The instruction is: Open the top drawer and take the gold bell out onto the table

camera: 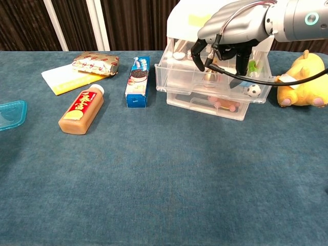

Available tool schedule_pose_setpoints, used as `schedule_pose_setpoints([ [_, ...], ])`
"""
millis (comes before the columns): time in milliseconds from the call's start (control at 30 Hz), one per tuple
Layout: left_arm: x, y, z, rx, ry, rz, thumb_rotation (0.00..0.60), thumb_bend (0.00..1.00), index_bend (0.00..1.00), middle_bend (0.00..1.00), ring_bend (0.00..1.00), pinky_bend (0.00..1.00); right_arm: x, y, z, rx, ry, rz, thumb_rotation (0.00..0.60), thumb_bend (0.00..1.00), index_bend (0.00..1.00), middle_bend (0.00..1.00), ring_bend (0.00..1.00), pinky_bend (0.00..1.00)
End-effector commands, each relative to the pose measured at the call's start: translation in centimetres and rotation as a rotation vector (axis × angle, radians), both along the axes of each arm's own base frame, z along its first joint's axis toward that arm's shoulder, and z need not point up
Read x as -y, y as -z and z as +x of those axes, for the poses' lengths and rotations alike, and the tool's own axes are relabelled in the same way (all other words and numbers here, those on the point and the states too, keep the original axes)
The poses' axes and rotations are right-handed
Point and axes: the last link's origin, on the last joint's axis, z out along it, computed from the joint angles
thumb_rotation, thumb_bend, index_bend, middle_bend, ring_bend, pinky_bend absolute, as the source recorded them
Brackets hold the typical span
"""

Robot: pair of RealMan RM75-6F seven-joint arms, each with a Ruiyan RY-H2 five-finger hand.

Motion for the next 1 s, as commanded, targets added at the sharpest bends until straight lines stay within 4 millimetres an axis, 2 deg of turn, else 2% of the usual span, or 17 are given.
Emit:
schedule_pose_setpoints([
  [33,0.01,-0.01,-0.01,0.0,0.0,0.0,0.6,0.19,0.1,0.0,0.0,0.0,0.05,0.02,-0.03,-0.001,0.0,-0.002,0.6,0.19,0.4,1.0,1.0,1.0],
  [1000,0.0,0.0,0.01,-0.002,0.001,-0.002,0.6,0.19,0.1,0.0,0.0,0.0,0.52,0.34,-0.48,-0.052,-0.016,-0.019,0.6,0.2,0.4,1.0,1.0,1.0],
])
